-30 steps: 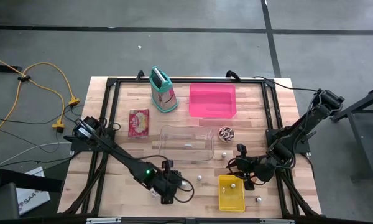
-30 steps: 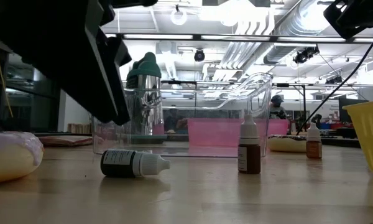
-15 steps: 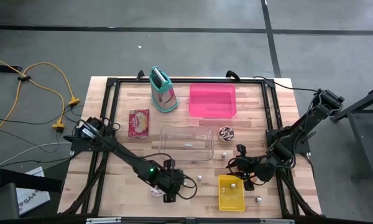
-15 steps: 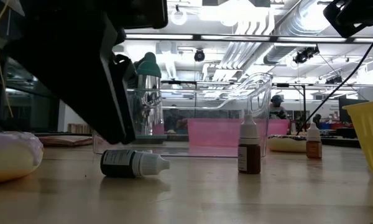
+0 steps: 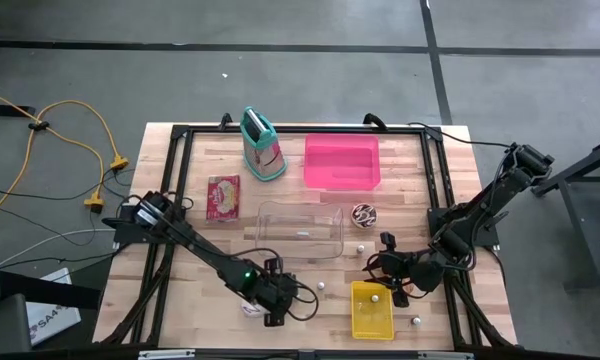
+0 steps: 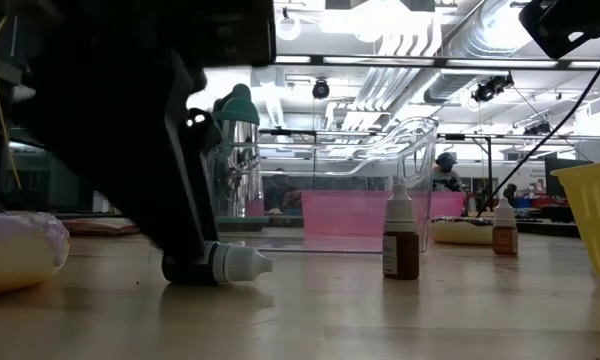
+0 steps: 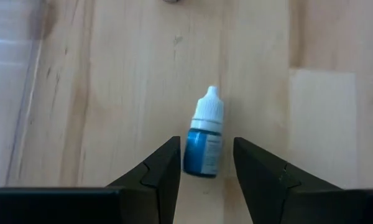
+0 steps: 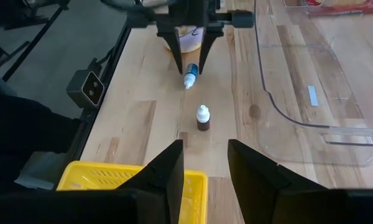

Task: Pick & Place Food Item
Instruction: Put the blue food coloring bottle into the yellow bin

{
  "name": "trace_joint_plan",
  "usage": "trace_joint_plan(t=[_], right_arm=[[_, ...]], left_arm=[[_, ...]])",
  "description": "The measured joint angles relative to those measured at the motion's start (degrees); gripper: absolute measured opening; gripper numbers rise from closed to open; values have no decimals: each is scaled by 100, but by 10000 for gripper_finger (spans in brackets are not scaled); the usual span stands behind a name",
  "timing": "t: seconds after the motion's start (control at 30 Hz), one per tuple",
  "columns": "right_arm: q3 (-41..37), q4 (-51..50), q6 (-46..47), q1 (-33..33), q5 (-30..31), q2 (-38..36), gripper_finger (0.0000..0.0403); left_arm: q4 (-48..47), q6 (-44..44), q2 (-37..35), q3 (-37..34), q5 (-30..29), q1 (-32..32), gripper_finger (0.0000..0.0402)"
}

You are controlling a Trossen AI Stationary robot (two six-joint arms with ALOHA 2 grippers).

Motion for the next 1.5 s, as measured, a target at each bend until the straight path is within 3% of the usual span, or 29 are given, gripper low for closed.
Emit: trace_joint_plan(t=[0.4, 0.77, 1.5], right_arm=[[0, 43, 0, 0, 0, 0, 114], [0, 50, 0, 0, 0, 0, 114], [0, 45, 0, 1, 0, 0, 114]], left_arm=[[102, 1, 137, 7, 72, -2, 139], [115, 3, 146, 5, 70, 0, 87], [128, 7, 153, -1, 77, 0, 83]])
